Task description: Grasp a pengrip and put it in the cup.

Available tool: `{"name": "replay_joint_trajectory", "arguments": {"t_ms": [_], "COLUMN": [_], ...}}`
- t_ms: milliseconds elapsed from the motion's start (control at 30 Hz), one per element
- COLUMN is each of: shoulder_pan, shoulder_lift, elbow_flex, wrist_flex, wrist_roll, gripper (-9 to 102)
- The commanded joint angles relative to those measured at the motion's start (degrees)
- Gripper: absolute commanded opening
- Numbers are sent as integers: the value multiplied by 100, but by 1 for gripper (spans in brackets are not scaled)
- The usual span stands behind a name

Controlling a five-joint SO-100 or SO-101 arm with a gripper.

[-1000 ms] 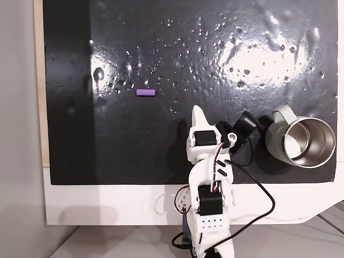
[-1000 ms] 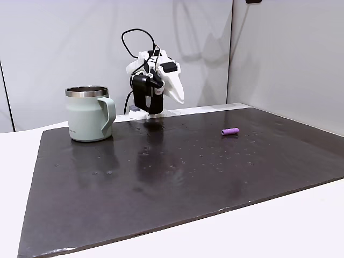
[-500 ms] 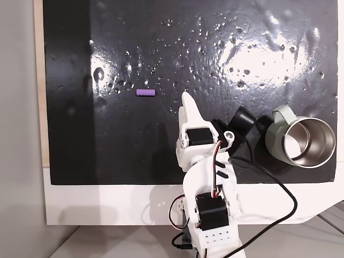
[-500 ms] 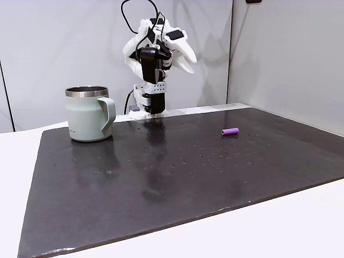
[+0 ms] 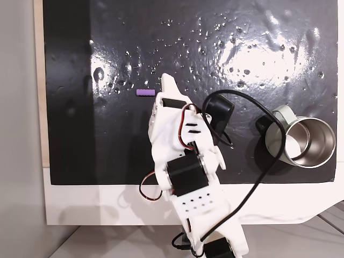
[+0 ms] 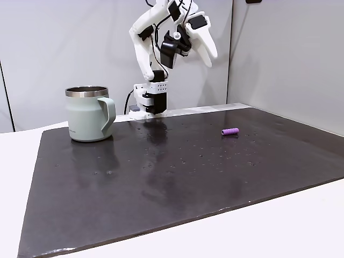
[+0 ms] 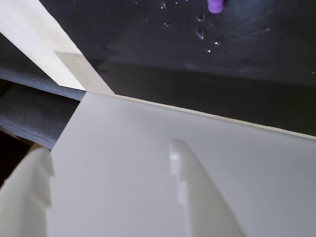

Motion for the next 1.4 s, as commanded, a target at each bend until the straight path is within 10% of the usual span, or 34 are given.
{"name": "replay_joint_trajectory", "arguments": {"t_ms": [0,1367], "shoulder_pan": [-193,-765], "shoulder_lift": [-325,-4289], "elbow_flex": [-422,-1397], "wrist_flex": [62,-905], "wrist_roll": [88,545], "gripper": [24,28]}}
